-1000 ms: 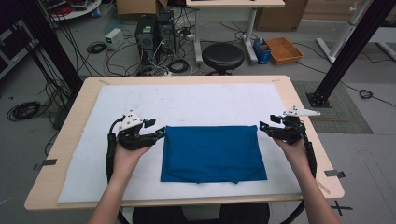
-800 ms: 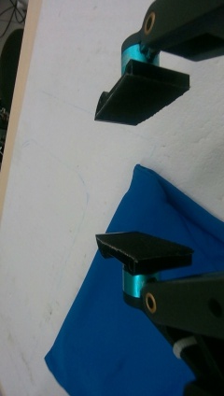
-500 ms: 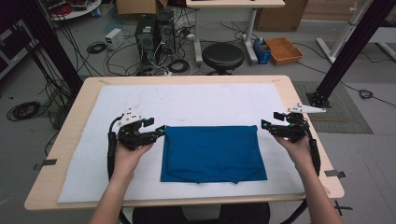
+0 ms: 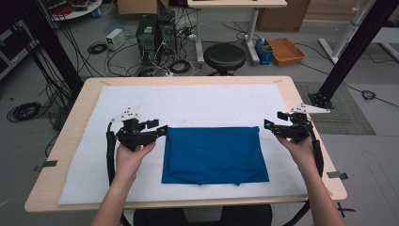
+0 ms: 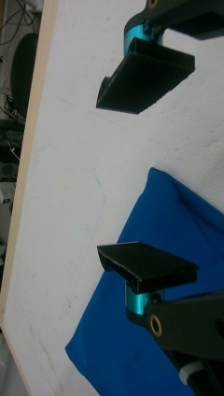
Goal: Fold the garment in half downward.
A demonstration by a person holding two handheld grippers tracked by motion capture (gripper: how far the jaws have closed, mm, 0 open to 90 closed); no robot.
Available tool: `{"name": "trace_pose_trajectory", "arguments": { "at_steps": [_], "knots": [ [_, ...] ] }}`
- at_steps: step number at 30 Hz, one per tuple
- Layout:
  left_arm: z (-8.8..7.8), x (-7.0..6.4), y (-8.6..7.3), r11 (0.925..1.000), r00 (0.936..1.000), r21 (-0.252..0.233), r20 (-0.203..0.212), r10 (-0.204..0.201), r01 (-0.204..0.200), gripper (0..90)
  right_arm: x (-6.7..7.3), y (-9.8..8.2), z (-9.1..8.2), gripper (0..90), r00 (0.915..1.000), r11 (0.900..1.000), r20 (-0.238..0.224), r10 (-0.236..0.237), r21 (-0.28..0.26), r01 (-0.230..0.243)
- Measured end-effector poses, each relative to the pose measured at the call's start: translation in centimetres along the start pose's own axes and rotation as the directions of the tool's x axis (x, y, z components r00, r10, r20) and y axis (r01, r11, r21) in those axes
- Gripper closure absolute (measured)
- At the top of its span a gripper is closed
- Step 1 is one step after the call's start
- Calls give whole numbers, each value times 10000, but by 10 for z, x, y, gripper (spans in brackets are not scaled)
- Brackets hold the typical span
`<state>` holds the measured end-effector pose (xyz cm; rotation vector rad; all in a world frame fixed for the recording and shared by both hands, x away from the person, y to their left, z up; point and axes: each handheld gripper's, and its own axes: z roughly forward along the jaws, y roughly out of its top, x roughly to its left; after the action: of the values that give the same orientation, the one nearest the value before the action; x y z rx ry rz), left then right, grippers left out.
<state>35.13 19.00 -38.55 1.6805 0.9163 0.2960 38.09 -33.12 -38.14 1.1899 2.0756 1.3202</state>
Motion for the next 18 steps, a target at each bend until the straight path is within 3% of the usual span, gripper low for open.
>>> {"name": "trace_pose_trajectory", "arguments": {
  "at_steps": [10, 14, 18],
  "knots": [
    [0, -5, -4, 9954, 9954, -16, -105, 955, -956, 440, 1, 0, 0, 263, 10000, 10000, -46, 69, -1, -69],
    [1, -9, -7, 9918, 9922, -277, -13, 1247, -1247, 440, 2, 0, 1, 263, 10000, 10000, -32, 50, 25, -50],
    [3, -12, -6, 9928, 9944, -604, 164, 1043, -1031, 451, 2, 0, 1, 262, 10000, 10000, -40, 27, 30, -27]
  ]
}}
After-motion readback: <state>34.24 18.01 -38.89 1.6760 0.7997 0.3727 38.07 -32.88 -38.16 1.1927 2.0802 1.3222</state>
